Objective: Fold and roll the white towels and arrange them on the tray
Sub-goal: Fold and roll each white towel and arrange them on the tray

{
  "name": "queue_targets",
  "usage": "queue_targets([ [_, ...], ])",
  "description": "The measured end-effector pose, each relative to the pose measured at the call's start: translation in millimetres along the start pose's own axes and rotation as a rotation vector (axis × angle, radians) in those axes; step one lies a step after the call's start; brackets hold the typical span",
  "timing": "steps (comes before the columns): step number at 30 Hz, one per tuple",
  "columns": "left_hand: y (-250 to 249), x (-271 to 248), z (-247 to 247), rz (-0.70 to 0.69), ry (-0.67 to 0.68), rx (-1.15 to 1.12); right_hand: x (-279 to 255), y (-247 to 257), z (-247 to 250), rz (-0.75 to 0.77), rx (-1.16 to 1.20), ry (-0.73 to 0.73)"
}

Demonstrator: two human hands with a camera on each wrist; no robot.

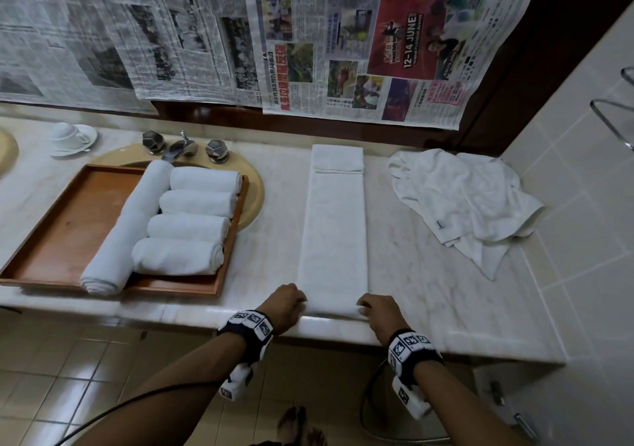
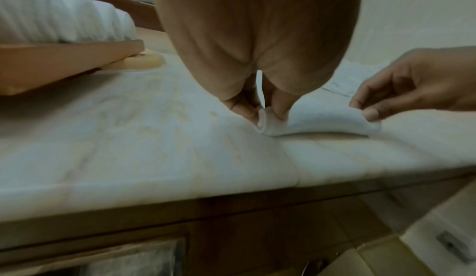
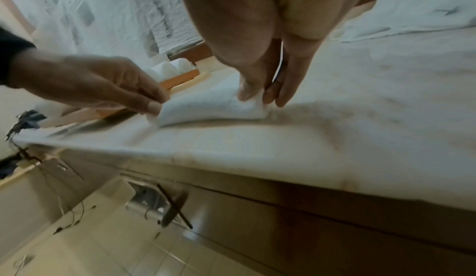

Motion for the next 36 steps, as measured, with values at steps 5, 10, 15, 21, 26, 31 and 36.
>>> queue_targets([
  [5, 3, 10, 6, 0.028, -0.098, -0.124, 5, 2, 2, 0.007, 0.085, -0.117],
  [10, 2, 9, 3, -0.148, -0.131, 0.032, -1, -3, -15, 0.139, -0.121, -0.2],
  [15, 14, 1, -2, -0.247, -0.088, 0.326, -12, -12, -10, 0.255, -0.298, -0.209],
  [21, 5, 16, 4, -0.303, -0.076, 0.327, 1, -11, -7, 0.299, -0.34, -0.246],
  [26, 8, 23, 13, -0.208, -0.029, 0.103, 9, -11, 0, 0.218, -0.311, -0.223],
  [31, 8, 33, 16, -0.123, -0.057, -0.05, 16, -1, 20, -0.038, -0.01, -0.211],
  [36, 6, 33, 17, -0.111, -0.132, -0.024, 19, 7, 16, -0.056, -0.148, -0.249],
])
Point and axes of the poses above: each hand's wrist, its own x-axis towards the middle knuckle, its own z-axis out of the back of the hand, y = z × x, the point moved 1 cm from there along x, towards the middle knuckle, and after that the axes turned 5 degrees about -x, right-handed, at the moved point
